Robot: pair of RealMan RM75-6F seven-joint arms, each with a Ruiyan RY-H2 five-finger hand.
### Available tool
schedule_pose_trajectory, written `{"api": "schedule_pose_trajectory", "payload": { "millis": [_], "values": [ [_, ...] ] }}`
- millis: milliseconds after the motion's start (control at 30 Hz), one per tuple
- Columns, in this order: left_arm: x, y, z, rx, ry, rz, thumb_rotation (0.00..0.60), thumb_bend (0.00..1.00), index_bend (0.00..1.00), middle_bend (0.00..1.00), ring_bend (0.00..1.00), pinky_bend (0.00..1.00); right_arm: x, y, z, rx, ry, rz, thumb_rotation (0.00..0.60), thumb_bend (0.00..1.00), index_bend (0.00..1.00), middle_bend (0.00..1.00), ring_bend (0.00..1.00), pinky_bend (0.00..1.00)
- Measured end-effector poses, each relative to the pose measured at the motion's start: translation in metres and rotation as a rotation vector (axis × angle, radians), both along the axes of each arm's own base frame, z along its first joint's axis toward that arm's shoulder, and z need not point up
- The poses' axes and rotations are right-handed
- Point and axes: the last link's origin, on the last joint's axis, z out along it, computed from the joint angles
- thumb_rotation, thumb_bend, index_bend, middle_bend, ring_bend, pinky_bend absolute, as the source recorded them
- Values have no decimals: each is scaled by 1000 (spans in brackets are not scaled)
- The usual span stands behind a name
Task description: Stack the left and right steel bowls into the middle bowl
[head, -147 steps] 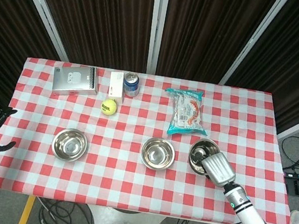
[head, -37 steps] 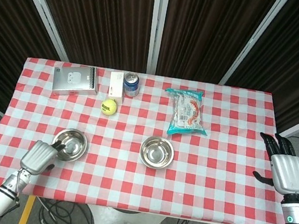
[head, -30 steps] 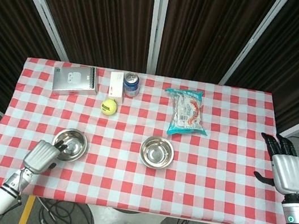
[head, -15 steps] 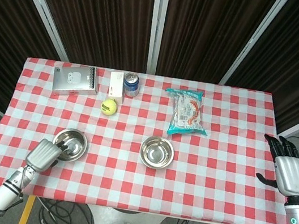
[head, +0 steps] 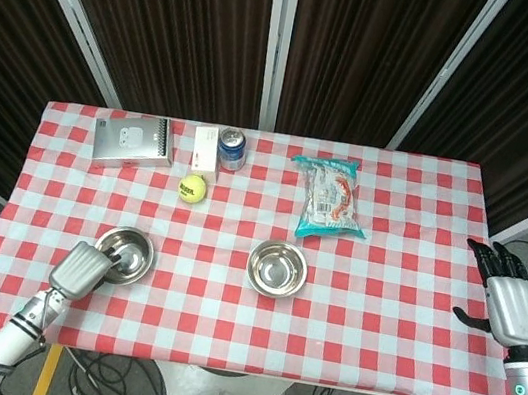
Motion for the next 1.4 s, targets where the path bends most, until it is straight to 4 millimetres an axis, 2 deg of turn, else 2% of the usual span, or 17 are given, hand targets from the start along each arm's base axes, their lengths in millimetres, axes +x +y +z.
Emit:
{"api": "schedule_pose_trajectory", "payload": {
  "millis": [333, 700, 1100, 1400],
  "values": [
    [2, 6, -7, 22, 0, -28, 600, 382, 622, 646, 998, 1000, -3, 1, 3, -5, 2, -10, 600, 57, 50, 121, 54, 137],
    [9, 6, -4, 40, -31, -49, 600, 391, 636, 660, 1000, 1000, -5, 0, 2, -3, -1, -15, 600, 56, 50, 121, 54, 137],
    [26, 8, 2, 60, -78, -93, 600, 398, 650, 673, 1000, 1000, -6, 0, 6, -16, -5, -15, 600, 57, 50, 121, 54, 137],
    [54, 22, 7, 72, -117, -145, 600, 400, 652, 676, 1000, 1000, 1, 0, 17, -59, -19, 14, 600, 56, 50, 123, 54, 139]
  ]
}}
